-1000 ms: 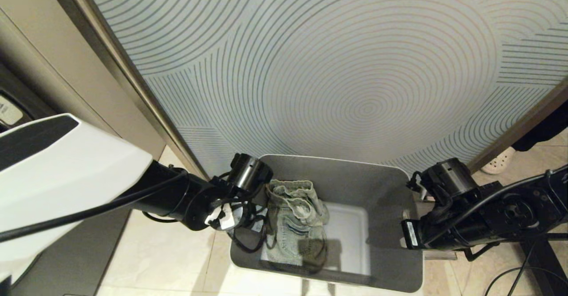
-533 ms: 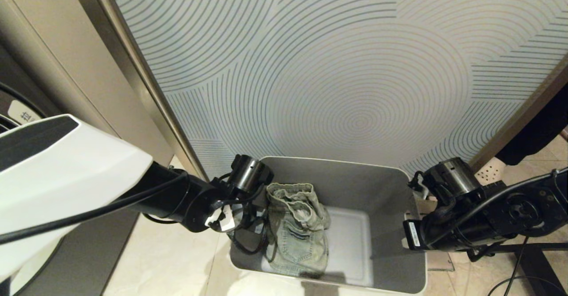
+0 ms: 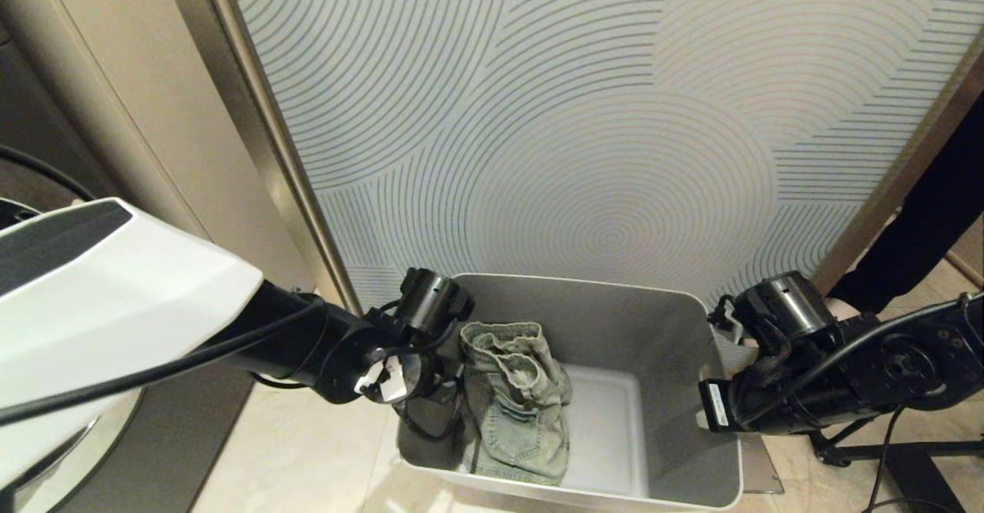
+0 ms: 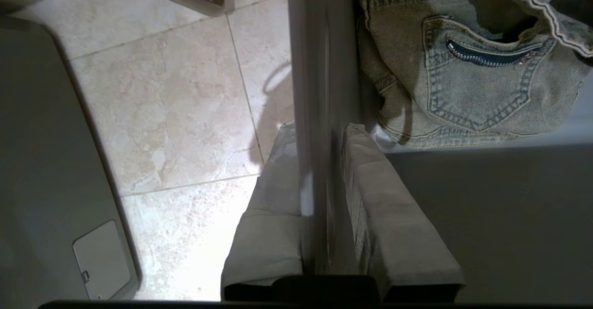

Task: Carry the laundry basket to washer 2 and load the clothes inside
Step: Pick up the clothes basket and put it beside the washing machine

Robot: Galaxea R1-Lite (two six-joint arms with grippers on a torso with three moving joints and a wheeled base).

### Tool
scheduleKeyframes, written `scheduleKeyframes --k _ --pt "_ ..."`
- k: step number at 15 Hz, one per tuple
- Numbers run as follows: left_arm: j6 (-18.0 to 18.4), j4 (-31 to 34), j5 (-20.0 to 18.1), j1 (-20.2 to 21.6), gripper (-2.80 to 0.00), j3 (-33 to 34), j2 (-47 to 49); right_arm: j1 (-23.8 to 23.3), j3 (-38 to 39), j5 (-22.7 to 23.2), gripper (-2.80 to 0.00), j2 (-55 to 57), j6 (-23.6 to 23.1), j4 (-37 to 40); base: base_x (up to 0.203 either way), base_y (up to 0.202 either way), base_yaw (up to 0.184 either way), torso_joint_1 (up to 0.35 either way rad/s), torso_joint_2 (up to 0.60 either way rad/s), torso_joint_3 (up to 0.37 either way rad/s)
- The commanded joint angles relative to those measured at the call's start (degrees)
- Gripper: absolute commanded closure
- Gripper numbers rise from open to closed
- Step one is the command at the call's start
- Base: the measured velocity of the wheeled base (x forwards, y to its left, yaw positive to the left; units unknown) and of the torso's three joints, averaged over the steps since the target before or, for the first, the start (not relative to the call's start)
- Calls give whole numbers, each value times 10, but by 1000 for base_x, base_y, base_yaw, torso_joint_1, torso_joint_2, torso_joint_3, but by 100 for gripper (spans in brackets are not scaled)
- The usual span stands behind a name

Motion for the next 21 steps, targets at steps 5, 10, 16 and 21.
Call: scheduleKeyframes --k 5,10,16,21 --pt "-1 -1 1 0 0 0 7 2 -1 1 0 4 1 -1 0 0 0 3 1 205" --pt "-5 -2 1 0 0 0 8 2 -1 1 0 8 0 -1 0 0 0 3 0 149" --pt "-5 -5 1 0 0 -1 17 2 -1 0 0 15 -12 -1 0 0 0 1 2 5" --pt "-5 -5 0 0 0 -3 21 2 0 0 0 20 -27 -1 0 0 0 0 0 0"
